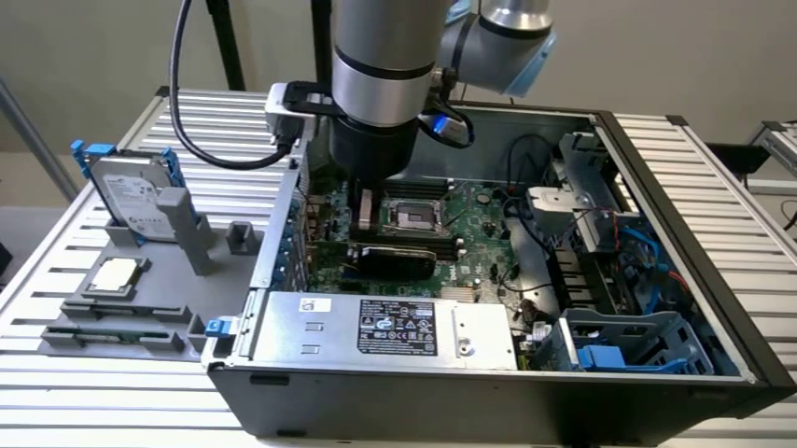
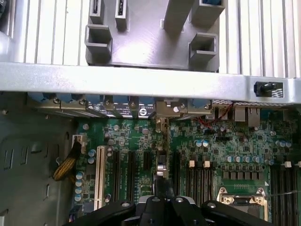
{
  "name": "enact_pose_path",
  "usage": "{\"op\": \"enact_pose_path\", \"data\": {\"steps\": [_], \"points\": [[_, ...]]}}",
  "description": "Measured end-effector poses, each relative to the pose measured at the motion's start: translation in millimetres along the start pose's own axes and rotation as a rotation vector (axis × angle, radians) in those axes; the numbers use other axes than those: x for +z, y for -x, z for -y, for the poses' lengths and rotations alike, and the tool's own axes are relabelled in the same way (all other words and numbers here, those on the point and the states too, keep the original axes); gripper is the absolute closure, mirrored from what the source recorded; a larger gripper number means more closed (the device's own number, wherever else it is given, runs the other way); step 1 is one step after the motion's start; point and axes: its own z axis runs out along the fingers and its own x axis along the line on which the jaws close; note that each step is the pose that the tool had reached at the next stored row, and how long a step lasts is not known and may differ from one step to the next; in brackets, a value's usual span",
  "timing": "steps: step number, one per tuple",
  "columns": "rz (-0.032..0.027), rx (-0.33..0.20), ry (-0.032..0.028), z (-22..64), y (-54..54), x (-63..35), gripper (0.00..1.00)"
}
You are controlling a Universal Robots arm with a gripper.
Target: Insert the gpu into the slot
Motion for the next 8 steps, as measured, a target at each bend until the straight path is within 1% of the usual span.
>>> {"op": "enact_pose_path", "data": {"steps": [1, 3, 8], "points": [[-0.0012, -0.002, 0.0006, -1.2, 0.0, 0.1, 0.89], [-0.0058, -0.007, 0.0029, -3.3, 0.0, 0.2, 0.89], [-0.0261, -0.021, 0.0107, -6.8, 0.0, 0.7, 0.89]]}}
